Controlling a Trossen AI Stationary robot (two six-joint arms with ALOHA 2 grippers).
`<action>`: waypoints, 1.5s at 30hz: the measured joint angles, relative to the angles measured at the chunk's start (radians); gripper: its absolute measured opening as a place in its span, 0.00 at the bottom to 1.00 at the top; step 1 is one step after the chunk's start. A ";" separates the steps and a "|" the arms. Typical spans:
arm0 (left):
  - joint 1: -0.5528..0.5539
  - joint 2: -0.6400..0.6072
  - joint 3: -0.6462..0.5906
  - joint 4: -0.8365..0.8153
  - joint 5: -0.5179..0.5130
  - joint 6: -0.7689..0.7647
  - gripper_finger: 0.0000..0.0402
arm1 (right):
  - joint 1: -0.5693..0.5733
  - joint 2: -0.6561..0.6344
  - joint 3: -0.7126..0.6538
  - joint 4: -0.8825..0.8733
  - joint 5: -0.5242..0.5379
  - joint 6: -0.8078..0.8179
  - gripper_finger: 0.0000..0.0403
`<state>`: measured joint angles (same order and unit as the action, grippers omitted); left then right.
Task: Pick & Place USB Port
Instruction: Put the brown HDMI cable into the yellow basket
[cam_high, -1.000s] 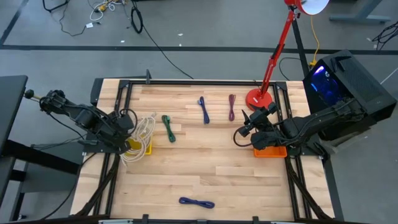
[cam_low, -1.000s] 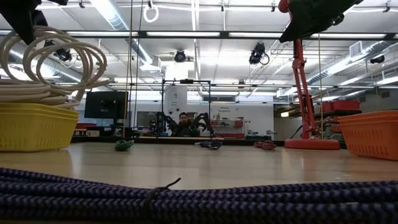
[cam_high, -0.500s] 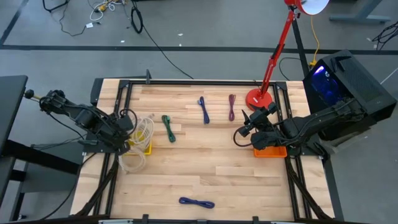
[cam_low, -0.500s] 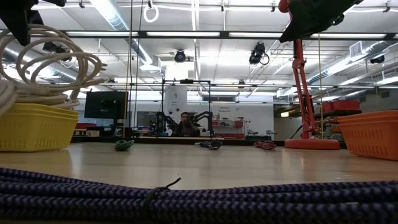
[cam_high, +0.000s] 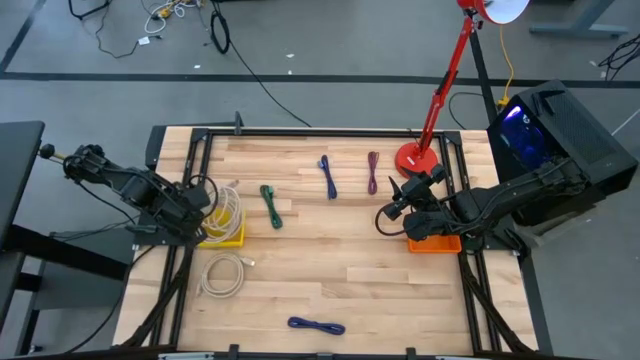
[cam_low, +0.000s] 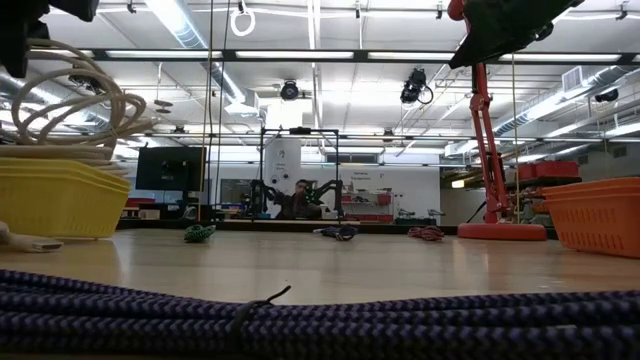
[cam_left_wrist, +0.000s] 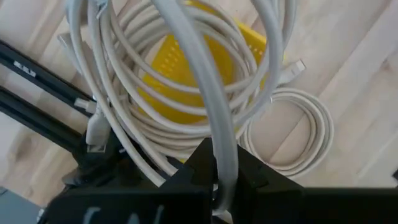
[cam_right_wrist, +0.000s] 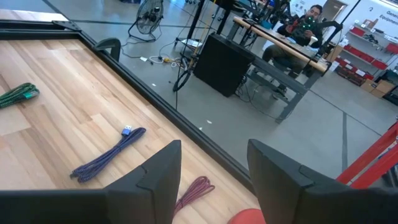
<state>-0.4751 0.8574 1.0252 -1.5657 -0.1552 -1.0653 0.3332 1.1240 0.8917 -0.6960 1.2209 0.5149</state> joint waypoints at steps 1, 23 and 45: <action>0.000 0.000 0.000 0.002 0.005 -0.001 0.06 | 0.000 0.000 0.000 0.000 0.000 0.000 0.46; 0.000 0.000 0.000 0.043 0.118 -0.144 0.14 | 0.000 0.000 0.000 -0.003 0.000 -0.004 0.46; 0.000 0.000 0.000 0.201 0.078 -0.154 0.32 | 0.000 0.000 0.000 -0.024 -0.010 0.000 0.46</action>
<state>-0.4751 0.8577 1.0252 -1.3644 -0.0776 -1.2189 0.3336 1.1240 0.8917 -0.7195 1.2110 0.5148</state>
